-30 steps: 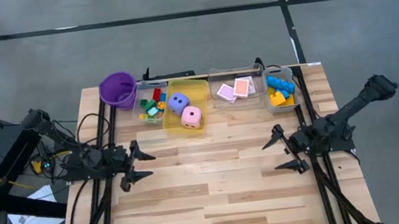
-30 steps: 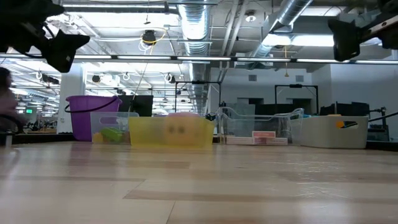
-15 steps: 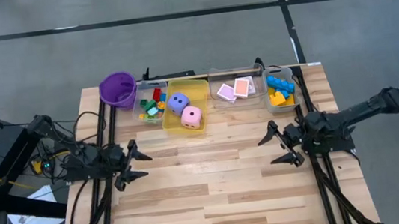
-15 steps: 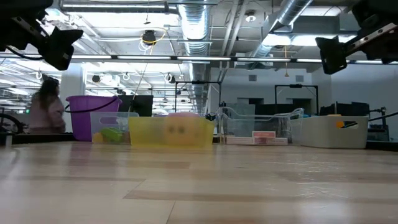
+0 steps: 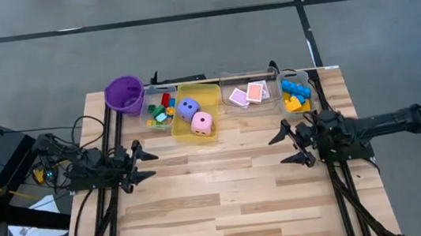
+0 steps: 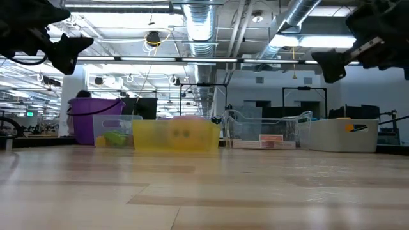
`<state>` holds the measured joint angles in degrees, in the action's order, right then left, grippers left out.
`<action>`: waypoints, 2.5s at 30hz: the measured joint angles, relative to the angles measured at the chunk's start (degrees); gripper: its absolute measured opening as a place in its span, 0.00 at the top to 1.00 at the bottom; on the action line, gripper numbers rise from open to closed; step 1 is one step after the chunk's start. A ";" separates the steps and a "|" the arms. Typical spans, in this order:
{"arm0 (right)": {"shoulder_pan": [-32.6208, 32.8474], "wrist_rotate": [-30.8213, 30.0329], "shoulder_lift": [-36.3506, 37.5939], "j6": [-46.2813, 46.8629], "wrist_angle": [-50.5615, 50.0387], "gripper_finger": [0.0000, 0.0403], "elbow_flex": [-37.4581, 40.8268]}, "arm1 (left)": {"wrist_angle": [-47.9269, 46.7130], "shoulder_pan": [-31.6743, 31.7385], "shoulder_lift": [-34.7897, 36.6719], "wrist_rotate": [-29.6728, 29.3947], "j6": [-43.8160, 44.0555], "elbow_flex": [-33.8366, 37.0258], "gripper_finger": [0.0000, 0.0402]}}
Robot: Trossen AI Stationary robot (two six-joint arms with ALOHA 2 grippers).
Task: Pick & Place Toys
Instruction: Return to Home Position
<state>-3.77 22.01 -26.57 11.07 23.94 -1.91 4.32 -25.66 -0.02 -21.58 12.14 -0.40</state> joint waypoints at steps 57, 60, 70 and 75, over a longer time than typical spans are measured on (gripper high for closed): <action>-3.63 -7.11 3.00 3.98 -8.87 0.07 1.55 | 2.29 0.67 -0.40 -2.06 1.77 0.09 0.34; -3.63 -7.11 3.00 3.98 -8.87 0.07 1.55 | 2.41 0.67 -0.40 -2.03 1.77 0.09 0.34; -3.63 -7.10 3.00 3.98 -8.87 0.07 1.60 | 2.56 0.67 -0.40 -1.99 1.79 0.09 0.34; -3.63 -7.10 3.00 3.98 -8.87 0.07 1.60 | 2.56 0.67 -0.40 -1.99 1.79 0.09 0.34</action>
<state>-7.40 14.91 -23.57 15.05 15.07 -0.32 6.87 -24.99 -0.43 -23.57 13.93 -0.32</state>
